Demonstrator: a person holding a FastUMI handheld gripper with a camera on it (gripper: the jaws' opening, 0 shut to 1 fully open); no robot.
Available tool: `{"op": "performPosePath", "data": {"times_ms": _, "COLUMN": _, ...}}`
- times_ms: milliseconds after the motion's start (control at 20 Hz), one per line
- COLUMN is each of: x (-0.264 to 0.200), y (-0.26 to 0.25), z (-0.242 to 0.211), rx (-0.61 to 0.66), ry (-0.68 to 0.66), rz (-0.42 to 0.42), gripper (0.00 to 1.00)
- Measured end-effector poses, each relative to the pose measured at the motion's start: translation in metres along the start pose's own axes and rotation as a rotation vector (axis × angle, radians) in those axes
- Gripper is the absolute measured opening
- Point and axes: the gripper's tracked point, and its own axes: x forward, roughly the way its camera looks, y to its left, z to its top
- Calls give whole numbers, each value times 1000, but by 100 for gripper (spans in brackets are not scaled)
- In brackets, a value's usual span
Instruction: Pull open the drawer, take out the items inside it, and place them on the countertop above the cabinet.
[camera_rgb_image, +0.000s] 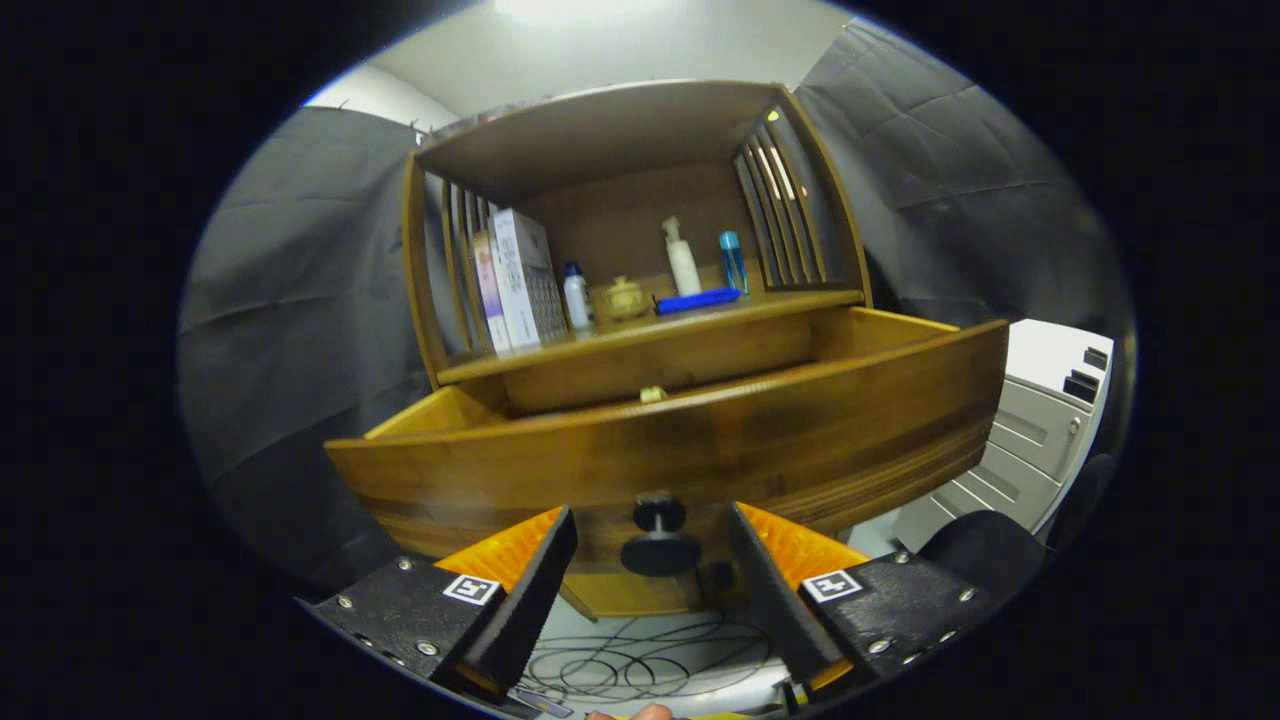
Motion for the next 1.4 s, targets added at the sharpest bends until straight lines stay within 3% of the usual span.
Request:
{"op": "performPosePath", "data": {"times_ms": 100, "x": -9, "y": -1, "z": 26, "rx": 7, "ry": -64, "rz": 6, "gripper": 95}}
{"op": "performPosePath", "data": {"times_ms": 400, "x": -8, "y": -13, "z": 98, "rx": -56, "ry": -121, "rz": -43, "gripper": 95}}
{"op": "performPosePath", "data": {"times_ms": 750, "x": 46, "y": -10, "z": 137, "rx": -74, "ry": 17, "rz": -82, "gripper": 95}}
{"op": "performPosePath", "data": {"times_ms": 1000, "x": 92, "y": -28, "z": 120, "rx": -106, "ry": 217, "rz": -185, "gripper": 96}}
{"op": "performPosePath", "data": {"times_ms": 1400, "x": 161, "y": -29, "z": 72, "rx": -160, "ry": 478, "rz": -204, "gripper": 96}}
